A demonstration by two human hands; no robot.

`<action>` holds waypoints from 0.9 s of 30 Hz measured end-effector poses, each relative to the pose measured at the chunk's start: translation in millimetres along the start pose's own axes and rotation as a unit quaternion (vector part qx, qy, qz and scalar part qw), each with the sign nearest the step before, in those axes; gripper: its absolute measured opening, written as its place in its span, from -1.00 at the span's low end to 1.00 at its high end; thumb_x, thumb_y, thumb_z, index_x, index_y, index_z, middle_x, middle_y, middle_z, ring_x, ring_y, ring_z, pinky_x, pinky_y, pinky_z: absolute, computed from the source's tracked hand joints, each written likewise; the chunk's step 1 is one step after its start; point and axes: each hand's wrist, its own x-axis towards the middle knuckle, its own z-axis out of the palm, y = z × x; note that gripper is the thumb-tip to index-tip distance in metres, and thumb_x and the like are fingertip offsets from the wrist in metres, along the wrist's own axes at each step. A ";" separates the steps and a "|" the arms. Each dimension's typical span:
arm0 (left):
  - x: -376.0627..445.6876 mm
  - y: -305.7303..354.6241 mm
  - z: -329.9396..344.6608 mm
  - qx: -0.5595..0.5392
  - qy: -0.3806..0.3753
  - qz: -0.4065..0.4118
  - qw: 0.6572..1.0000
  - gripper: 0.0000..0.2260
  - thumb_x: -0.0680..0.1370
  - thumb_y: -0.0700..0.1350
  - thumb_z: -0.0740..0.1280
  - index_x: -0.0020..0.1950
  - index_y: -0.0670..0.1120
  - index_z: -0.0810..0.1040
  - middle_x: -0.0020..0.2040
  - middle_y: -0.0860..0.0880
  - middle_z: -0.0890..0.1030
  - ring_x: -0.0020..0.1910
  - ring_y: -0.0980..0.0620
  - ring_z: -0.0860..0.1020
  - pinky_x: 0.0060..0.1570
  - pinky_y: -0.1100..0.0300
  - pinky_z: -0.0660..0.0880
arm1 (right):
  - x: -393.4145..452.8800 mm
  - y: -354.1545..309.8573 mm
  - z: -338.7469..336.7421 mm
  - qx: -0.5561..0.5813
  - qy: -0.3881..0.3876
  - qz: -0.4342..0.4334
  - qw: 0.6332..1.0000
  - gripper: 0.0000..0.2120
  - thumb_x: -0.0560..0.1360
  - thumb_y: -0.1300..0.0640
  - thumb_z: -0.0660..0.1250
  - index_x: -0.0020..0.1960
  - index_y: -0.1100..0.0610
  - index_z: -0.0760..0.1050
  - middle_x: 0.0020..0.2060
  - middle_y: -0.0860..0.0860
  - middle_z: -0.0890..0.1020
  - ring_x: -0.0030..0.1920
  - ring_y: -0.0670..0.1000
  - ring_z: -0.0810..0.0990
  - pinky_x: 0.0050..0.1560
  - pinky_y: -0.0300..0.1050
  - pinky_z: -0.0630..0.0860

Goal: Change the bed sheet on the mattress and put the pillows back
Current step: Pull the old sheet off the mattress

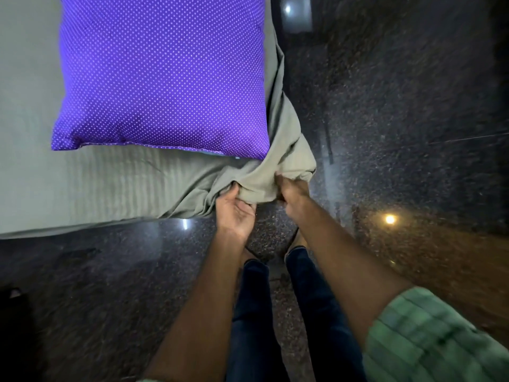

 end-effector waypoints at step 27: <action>20.0 -64.2 146.2 0.827 -0.026 0.156 0.539 -0.68 0.61 0.15 0.22 -0.16 -0.03 0.58 -0.20 -0.02 0.68 -0.16 -0.06 0.64 -0.07 -0.03 0.59 | 13.8 -121.8 -85.1 -0.219 -0.029 -0.208 0.953 -0.72 0.47 0.35 0.25 0.05 0.08 0.62 -0.05 -0.05 0.68 -0.01 0.00 0.64 0.10 -0.02 0.59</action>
